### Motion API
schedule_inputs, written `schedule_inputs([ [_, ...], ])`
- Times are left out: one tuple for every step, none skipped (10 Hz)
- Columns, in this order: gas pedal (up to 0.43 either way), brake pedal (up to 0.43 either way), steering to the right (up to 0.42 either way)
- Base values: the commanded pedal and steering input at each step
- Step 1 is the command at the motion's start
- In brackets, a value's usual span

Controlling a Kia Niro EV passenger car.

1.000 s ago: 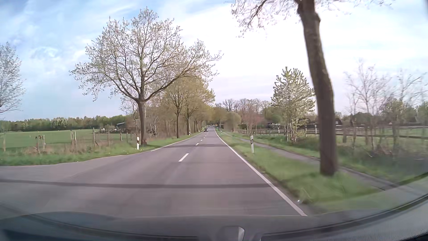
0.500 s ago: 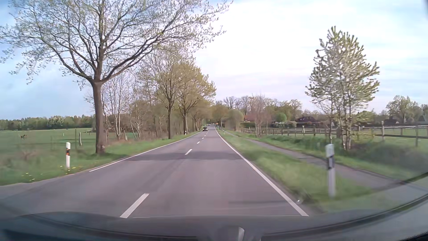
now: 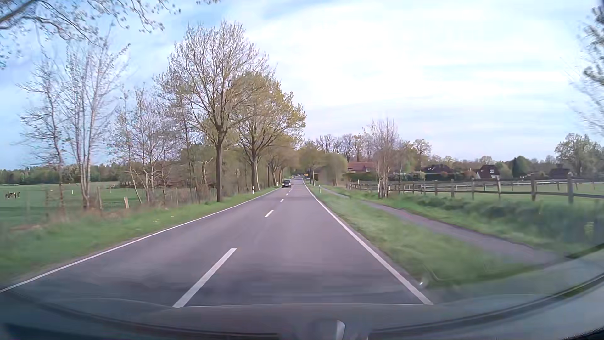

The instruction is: Follow the waypoints while adhering to traffic rules and regulations

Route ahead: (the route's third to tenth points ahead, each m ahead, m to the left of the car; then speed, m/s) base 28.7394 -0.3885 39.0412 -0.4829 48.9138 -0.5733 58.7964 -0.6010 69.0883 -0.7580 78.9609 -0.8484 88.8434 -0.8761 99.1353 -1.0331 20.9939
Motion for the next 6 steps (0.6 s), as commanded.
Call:
schedule_inputs([
  [0.000,0.000,-0.004],
  [0.000,0.000,-0.004],
  [0.000,0.000,-0.004],
  [0.000,0.000,-0.004],
  [0.000,0.000,-0.004],
  [0.000,0.000,-0.004],
])
